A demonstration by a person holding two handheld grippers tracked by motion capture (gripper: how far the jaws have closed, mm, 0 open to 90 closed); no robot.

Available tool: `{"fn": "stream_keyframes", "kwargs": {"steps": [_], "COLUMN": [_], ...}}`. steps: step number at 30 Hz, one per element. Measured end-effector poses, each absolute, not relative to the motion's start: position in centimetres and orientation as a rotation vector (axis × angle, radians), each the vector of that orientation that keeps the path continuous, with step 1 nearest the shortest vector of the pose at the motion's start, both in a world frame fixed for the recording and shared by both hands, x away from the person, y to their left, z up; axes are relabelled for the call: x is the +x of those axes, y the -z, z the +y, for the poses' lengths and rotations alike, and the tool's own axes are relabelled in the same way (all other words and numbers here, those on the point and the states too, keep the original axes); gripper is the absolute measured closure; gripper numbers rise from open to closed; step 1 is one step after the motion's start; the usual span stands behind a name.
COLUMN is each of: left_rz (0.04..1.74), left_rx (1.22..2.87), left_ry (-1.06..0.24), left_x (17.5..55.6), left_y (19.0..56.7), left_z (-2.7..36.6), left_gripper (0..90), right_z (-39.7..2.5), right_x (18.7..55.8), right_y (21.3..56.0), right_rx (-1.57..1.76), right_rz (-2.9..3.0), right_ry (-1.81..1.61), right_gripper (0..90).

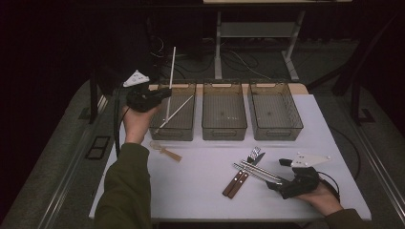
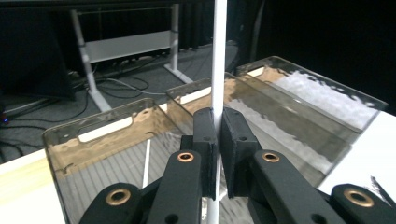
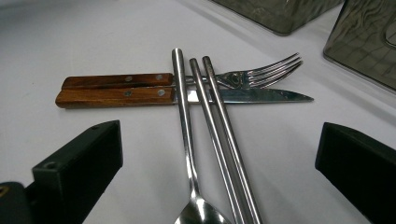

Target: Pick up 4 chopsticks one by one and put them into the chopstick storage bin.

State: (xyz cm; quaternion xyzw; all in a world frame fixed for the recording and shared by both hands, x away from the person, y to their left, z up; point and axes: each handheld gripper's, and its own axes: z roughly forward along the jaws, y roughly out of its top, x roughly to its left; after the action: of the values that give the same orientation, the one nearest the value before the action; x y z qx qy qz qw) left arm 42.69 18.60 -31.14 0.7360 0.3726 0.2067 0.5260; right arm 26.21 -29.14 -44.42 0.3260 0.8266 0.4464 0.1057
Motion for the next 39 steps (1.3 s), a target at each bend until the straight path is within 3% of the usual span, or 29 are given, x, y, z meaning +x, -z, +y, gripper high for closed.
{"fn": "stream_keyframes", "kwargs": {"steps": [24,39], "left_rz": [1.047,1.089], "left_rx": [1.886,1.971], "left_ry": [-0.498,-0.523], "left_x": [44.3,44.4], "left_y": [36.5,37.9], "left_z": [19.7,20.1], "left_gripper": [84.1,84.1], "right_z": [-29.1,-29.2], "right_x": [26.2,26.2], "right_y": [44.5,44.5], "right_rx": [0.964,0.967], "right_rz": [2.438,2.438], "right_ry": [-1.314,-1.313], "right_gripper": [0.6,0.6]}}
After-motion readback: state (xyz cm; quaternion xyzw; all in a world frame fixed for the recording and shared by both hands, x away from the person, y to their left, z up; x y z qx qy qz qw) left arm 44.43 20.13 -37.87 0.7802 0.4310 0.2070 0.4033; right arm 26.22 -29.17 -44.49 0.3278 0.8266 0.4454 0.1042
